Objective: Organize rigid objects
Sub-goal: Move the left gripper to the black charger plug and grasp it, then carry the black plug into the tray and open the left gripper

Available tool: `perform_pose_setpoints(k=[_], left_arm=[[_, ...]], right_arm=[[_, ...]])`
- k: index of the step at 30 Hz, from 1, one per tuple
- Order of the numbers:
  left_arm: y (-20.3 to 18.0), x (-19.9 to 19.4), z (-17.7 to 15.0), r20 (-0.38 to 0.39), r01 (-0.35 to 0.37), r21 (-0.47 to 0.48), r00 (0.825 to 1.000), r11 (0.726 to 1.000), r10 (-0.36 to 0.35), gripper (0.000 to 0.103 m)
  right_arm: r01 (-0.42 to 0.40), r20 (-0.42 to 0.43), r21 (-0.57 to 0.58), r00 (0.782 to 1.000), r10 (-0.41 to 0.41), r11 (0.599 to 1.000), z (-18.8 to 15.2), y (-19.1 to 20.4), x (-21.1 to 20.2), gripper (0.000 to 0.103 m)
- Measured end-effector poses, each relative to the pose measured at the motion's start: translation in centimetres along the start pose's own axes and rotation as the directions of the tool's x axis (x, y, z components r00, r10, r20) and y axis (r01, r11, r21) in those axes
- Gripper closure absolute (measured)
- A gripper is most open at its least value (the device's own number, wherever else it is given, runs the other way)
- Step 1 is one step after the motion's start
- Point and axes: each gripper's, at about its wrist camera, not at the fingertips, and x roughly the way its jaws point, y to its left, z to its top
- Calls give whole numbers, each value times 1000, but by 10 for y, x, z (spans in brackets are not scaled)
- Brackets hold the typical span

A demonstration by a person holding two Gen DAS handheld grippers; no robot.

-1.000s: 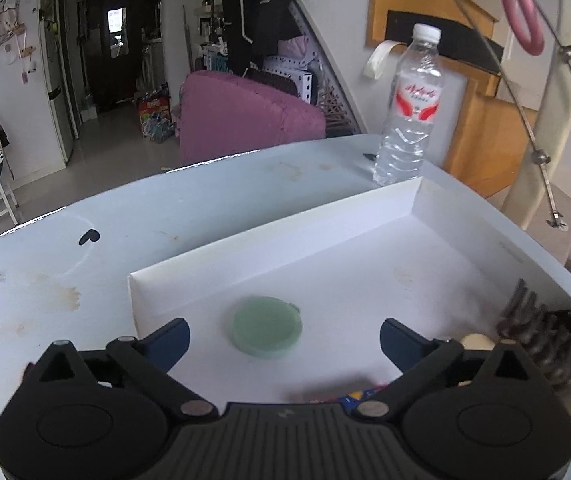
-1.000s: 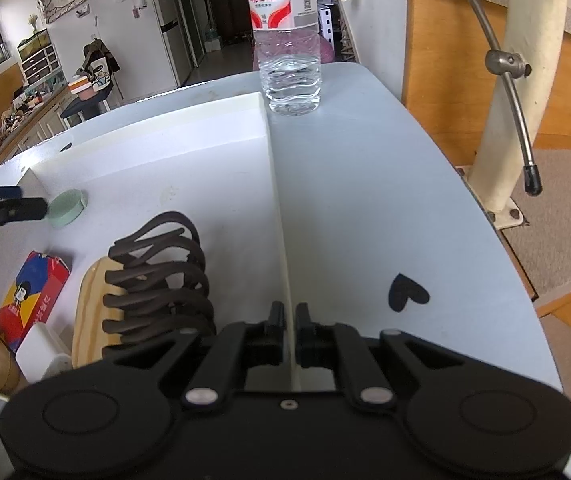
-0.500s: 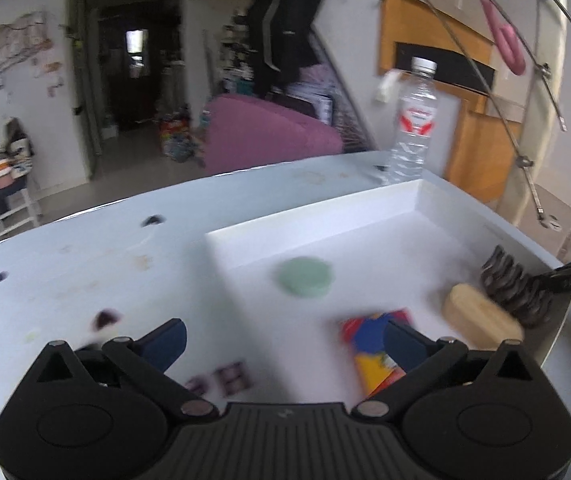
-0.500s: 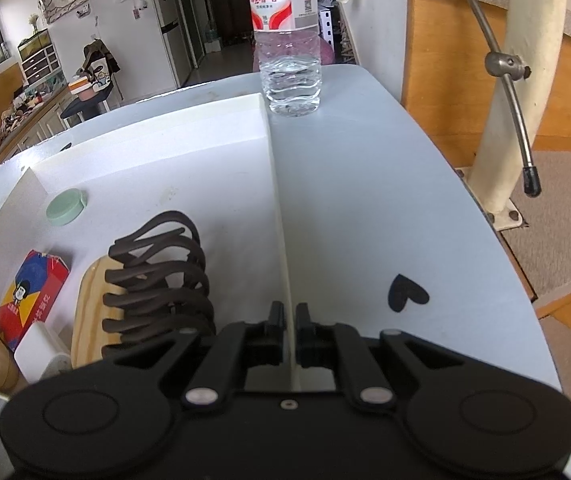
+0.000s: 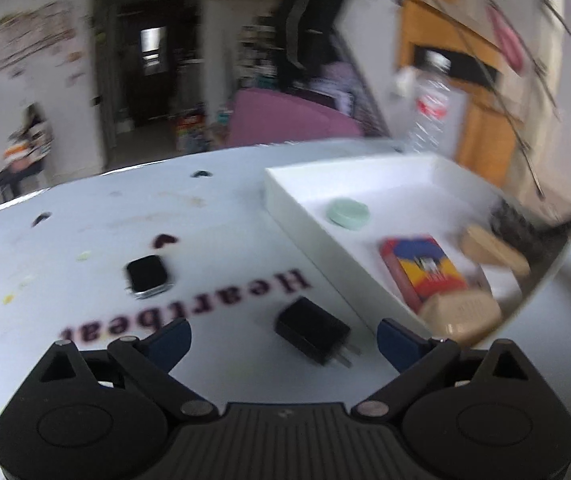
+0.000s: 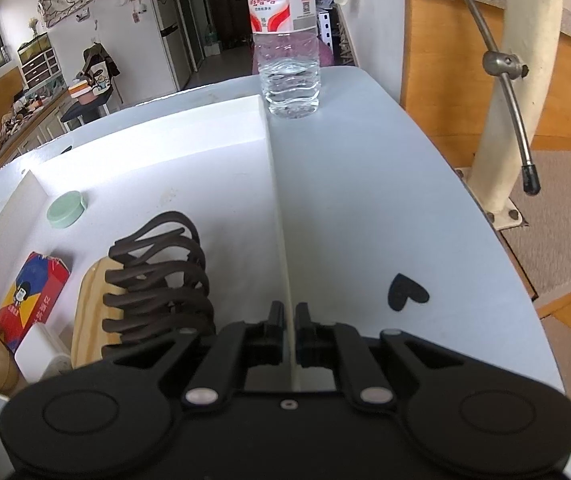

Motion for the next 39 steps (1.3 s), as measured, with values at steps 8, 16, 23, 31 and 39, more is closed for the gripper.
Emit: perform_pose_setpoints(k=[8,16,23,31,39], left_arm=[[-4,39,-5,-71,87,266,995,960,-71,10],[-6,57,1,-53,128,285,992,950,-117,25],[1,51,-4,-45,137,147,990,980,-131,40],[6,42,37,53,21,22,998,1000,-22,41],[-52,85,111,42,99,5,994,995,-99,40]], right_arm=[[-6,0,-6,1000,6,1000,1,-1,0,97],[-4,-5,-14,1000,4,1000,2,-1,0,97],[-4,-3,-8,1000,4,1000,2,-1,1,97],[1,-6,-16,1000,-2,1000,3,1,1,97],[-3,-3,-16,1000,3,1000,2,0,0,97]])
